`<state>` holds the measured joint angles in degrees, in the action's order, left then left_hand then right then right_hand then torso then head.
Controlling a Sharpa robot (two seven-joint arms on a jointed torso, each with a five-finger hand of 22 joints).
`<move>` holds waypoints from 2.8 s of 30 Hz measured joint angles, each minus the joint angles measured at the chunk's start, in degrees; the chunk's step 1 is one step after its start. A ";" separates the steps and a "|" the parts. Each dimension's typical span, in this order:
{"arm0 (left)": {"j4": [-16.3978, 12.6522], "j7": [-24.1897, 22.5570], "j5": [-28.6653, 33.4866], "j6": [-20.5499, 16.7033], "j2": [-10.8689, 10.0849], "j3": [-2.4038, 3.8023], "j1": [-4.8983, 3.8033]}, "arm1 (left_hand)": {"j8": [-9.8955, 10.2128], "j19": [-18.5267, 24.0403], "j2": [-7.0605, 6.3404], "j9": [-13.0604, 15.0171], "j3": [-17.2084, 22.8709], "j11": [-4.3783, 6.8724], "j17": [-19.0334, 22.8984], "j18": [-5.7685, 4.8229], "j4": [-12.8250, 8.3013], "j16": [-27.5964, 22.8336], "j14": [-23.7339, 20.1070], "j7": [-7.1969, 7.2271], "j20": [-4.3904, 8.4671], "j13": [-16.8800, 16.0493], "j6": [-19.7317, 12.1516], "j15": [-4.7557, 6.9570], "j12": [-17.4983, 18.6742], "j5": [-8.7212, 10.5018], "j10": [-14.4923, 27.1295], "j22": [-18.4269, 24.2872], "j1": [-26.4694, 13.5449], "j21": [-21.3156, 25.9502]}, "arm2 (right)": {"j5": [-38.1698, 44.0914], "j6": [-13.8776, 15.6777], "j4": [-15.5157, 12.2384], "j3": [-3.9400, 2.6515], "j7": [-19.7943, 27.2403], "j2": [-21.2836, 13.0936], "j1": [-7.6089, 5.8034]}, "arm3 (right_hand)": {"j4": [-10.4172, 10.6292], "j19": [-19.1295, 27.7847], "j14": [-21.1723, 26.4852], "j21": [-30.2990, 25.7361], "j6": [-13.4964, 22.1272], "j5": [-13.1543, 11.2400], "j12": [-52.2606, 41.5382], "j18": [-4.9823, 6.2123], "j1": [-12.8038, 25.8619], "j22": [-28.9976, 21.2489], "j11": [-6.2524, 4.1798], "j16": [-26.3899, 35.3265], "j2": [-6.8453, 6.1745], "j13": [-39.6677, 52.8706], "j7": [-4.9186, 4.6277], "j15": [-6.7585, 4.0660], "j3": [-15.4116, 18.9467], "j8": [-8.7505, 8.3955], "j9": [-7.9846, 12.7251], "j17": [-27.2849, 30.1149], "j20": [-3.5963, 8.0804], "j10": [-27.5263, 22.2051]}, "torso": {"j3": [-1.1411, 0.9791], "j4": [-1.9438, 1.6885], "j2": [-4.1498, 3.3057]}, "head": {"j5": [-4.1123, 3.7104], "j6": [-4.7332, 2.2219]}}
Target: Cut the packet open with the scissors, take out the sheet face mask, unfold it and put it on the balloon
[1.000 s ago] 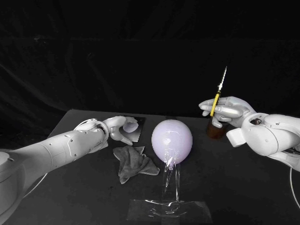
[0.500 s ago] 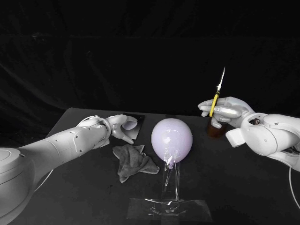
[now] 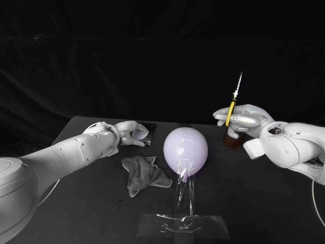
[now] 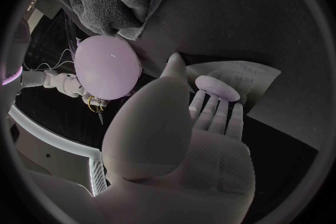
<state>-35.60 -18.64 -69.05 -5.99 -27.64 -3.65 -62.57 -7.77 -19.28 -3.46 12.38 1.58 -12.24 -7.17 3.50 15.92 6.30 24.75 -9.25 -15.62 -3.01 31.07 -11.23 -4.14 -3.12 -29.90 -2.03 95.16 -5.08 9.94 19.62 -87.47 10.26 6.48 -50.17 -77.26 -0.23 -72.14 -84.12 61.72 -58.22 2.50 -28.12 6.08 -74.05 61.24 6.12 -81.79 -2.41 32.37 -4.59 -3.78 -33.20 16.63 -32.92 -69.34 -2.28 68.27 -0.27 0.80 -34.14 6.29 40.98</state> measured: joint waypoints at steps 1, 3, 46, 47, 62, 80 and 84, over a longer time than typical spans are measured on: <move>0.01 0.03 0.13 -0.18 0.01 0.03 -0.04 | -0.65 -0.75 0.58 0.52 0.29 0.01 0.00 0.03 -0.28 0.29 1.59 -0.19 -0.04 -0.06 1.65 0.16 -0.35 0.00 -2.01 0.00 0.58 -0.48 | 0.04 -0.03 -0.03 0.00 -0.01 0.02 0.00 | 0.00 0.00 0.00 0.00 0.00 0.00 0.00 -0.01 0.00 0.00 0.00 0.00 0.00 0.21 0.00 0.00 0.00 0.00 0.00 0.00 0.00 0.00 | 0.00 -0.02 0.00 | 0.00 0.01; 0.03 0.06 0.36 -0.52 0.01 0.05 -0.09 | -1.45 -2.26 0.98 1.24 0.75 -0.02 0.00 1.00 -0.44 0.91 3.92 -0.58 -0.37 -0.40 3.75 0.47 -0.84 0.00 -4.72 -0.19 0.98 -0.85 | 0.13 -0.07 -0.10 0.00 -0.03 0.06 0.00 | 0.00 0.00 0.00 0.00 0.00 0.00 0.00 -0.02 -0.01 0.00 0.00 0.00 0.01 0.44 0.00 0.00 0.00 0.00 0.00 0.00 0.00 0.00 | 0.01 -0.02 0.00 | -0.01 0.02; -6.84 -2.56 1.40 -8.53 -5.44 -0.22 0.39 | -1.50 4.13 -6.78 0.56 -3.40 3.79 1.57 2.15 1.15 -3.94 -7.36 -0.46 -0.97 0.30 4.49 1.78 1.32 0.13 0.57 -0.02 -1.73 2.08 | 3.73 -0.88 -0.93 0.00 -0.31 -0.21 0.24 | -0.01 0.01 0.10 0.00 0.12 0.00 0.00 0.19 -0.22 -0.03 0.00 0.20 0.22 1.45 -0.10 -0.10 0.01 0.07 -0.06 0.21 -0.01 0.00 | 0.13 -0.11 -0.03 | 0.09 -0.35; -7.05 -2.70 1.46 -8.83 -5.71 -0.20 0.29 | -1.50 4.13 -6.94 0.56 -3.40 3.97 1.62 2.15 1.15 -3.94 -7.47 -0.49 -0.97 0.30 4.31 1.67 1.32 0.13 0.75 -0.02 -1.57 2.09 | 3.81 -0.91 -0.90 0.00 -0.31 -0.22 0.27 | -0.01 0.01 0.10 -0.01 0.12 -0.01 0.00 0.18 -0.22 -0.04 0.00 0.20 0.22 1.44 -0.10 -0.10 0.01 0.07 -0.06 0.21 -0.01 -0.01 | 0.13 -0.11 -0.03 | 0.09 -0.35; -5.62 -1.38 -0.37 -8.12 -5.82 -0.22 0.02 | 3.60 7.69 -11.97 -3.95 -11.43 7.19 3.59 1.29 1.34 -4.72 -14.77 2.71 -0.97 1.27 -10.46 1.80 2.39 0.13 14.94 0.32 -1.27 3.05 | 4.43 -1.32 -0.65 0.00 -0.50 -0.25 0.70 | -0.01 0.01 0.09 -0.01 0.13 0.00 0.00 0.08 -0.22 -0.08 0.00 0.20 0.21 1.39 -0.10 -0.08 0.01 0.09 -0.11 0.26 -0.01 0.00 | 0.10 -0.02 -0.14 | 0.13 -0.19; -4.43 0.94 -3.56 -3.23 -3.95 -0.57 -0.10 | 4.92 8.62 -13.38 -5.25 -13.59 7.00 3.81 1.29 1.40 -4.76 -15.76 1.83 -0.96 1.39 -14.78 2.99 2.48 0.12 18.09 0.36 -2.22 3.14 | 4.67 -1.41 -0.40 0.00 -0.73 -0.14 0.74 | -0.01 0.01 0.01 -0.03 0.00 -0.08 0.00 0.03 -0.21 -0.15 0.00 0.19 0.21 1.51 0.07 0.00 0.02 0.07 -0.14 0.38 -0.01 -0.01 | 0.03 0.01 -0.16 | -0.08 0.32; -4.14 1.22 -3.86 -2.79 -3.72 -0.56 -0.16 | 4.47 8.31 -13.38 -4.72 -13.30 5.49 3.44 1.29 1.47 -4.53 -15.05 0.93 -0.65 1.21 -13.87 3.41 2.48 0.13 16.59 0.22 -2.22 3.14 | 4.70 -1.41 -0.40 0.00 -0.78 -0.11 0.75 | -0.01 0.01 0.00 -0.03 0.06 -0.09 0.00 0.02 -0.21 -0.11 0.01 0.19 0.21 1.50 0.12 0.00 0.02 -0.03 -0.20 0.38 -0.01 -0.01 | 0.08 0.01 -0.15 | -0.07 0.40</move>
<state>-39.73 -17.42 -72.91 -8.78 -31.35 -4.21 -62.73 -3.30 -10.96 -16.83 7.65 -11.73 -6.74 -3.73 4.78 17.39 1.77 9.70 -8.32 -16.28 -1.80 17.20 -7.82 -1.67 -2.99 -13.31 -1.82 92.94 -1.94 14.64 18.21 -87.87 10.26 5.70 -50.29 -76.51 -0.24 -72.13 -84.12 61.69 -58.16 2.42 -28.12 6.10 -74.26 61.13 6.13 -81.61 -2.20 33.87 -4.47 -3.78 -33.18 16.60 -33.12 -68.96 -2.29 68.26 -0.19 0.80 -34.29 6.22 41.38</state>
